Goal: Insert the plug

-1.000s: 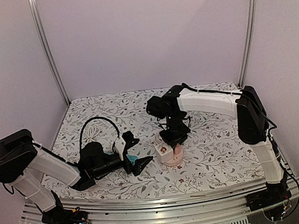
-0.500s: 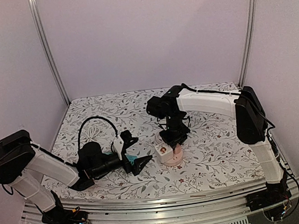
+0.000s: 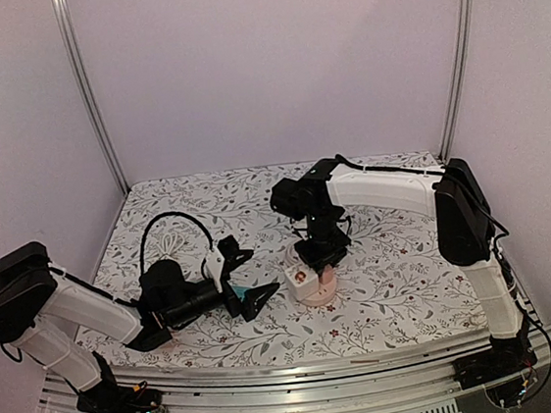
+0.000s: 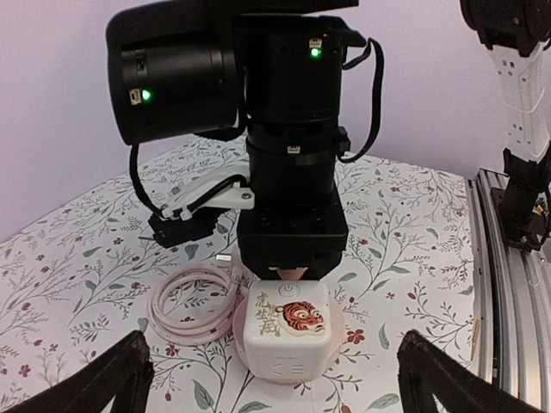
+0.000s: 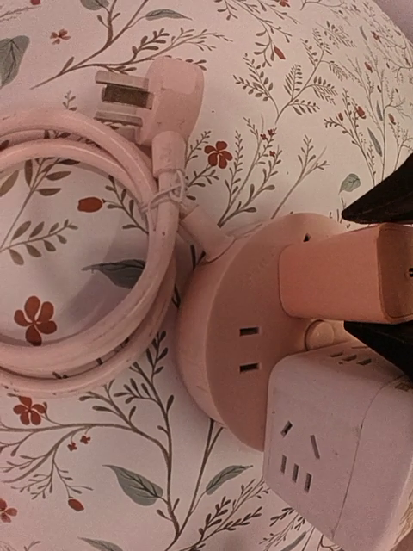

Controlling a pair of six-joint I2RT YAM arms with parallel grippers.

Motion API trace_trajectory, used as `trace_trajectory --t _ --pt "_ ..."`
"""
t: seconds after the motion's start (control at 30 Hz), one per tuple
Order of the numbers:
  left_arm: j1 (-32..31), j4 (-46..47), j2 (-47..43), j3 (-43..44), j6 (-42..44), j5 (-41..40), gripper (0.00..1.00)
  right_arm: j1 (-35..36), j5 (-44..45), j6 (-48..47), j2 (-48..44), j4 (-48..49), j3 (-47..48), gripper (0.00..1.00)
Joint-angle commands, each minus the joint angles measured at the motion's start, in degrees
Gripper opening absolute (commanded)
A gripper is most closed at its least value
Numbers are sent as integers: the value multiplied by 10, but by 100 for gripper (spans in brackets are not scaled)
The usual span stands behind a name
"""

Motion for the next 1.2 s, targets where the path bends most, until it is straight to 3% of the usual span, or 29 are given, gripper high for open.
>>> trace_trajectory --t 0.0,0.6,0.93,1.17 --pt "9 -17 -13 -8 1 1 99 1 31 0 0 20 -18 39" --pt "9 -56 -44 -7 -4 -13 99 -21 26 -31 -83 19 4 64" --pt "6 -125 -83 -5 -54 -56 99 -37 47 -44 -131 77 -30 65" --pt "0 -227 -132 -6 -77 -122 98 -25 2 -60 -161 147 -97 65"
